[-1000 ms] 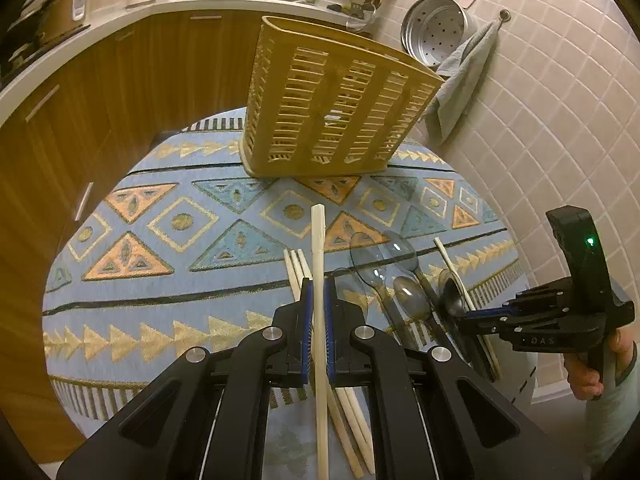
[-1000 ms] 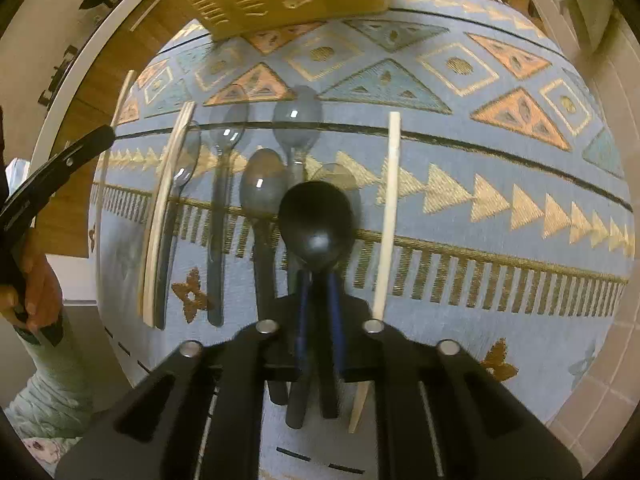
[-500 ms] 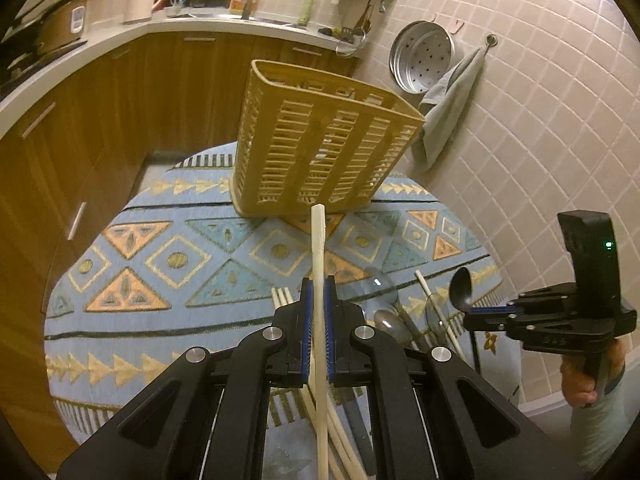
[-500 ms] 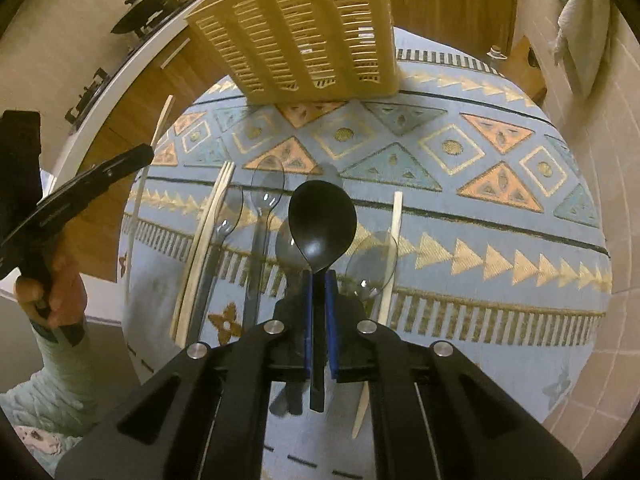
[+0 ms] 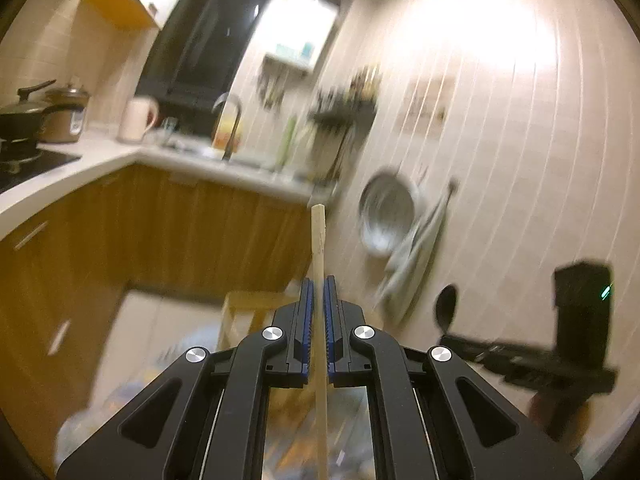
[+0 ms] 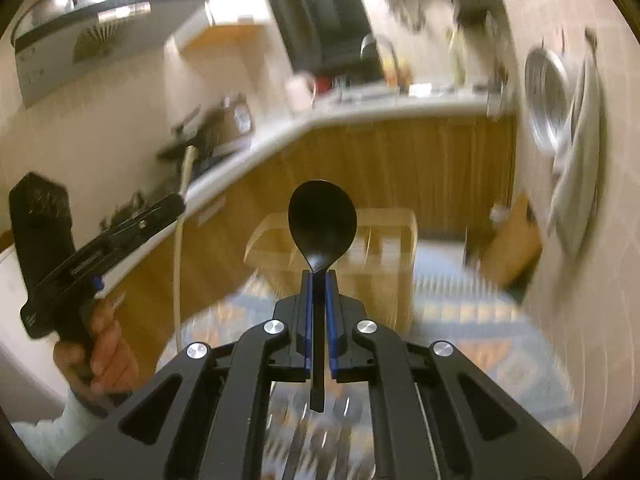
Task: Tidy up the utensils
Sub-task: 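Carry the chopstick and black spoon into the yellow basket and open both grippers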
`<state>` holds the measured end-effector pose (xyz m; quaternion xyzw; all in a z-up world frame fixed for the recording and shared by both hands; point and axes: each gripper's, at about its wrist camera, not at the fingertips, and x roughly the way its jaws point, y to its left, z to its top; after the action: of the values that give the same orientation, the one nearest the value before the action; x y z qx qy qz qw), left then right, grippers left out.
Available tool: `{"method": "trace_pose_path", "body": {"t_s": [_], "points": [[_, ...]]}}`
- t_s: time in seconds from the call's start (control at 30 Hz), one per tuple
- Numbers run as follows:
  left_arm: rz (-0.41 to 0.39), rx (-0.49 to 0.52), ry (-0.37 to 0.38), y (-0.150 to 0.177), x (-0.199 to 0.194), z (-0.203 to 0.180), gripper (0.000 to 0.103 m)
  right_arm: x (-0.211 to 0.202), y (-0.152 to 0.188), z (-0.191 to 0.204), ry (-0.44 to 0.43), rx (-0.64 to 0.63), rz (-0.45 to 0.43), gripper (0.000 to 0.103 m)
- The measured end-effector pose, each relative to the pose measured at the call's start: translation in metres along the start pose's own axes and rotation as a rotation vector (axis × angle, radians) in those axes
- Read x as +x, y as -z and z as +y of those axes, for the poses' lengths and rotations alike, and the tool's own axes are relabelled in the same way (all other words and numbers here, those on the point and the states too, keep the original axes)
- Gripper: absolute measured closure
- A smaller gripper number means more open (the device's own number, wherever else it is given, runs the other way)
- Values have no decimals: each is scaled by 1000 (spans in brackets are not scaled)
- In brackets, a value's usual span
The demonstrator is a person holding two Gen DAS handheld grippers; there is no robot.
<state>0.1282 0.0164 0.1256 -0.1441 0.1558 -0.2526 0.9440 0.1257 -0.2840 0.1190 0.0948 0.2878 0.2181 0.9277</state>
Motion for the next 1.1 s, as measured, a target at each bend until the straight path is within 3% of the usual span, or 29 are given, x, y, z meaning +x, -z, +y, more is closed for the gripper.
{"method": "trace_pose_path", "body": {"t_s": [0.13,0.3,0.53,0.73,1.1], "points": [[-141,-48,-26,-17,26,14,100,30,-25,-12,70,-12,-96,98],[-196,-69,-113,-30,71,33,100,60,-37,-32,84,21,-152,98],[-238,1,-208,-32,101,37,100,86,-41,-43,107,8,-171,98],[-269,40,-327,-6,109,33,99,107,-29,-44,142,-23,-161,98],[-219,44,-352,22,105,41,99,123,-12,-47,127,-57,-131,98]]}}
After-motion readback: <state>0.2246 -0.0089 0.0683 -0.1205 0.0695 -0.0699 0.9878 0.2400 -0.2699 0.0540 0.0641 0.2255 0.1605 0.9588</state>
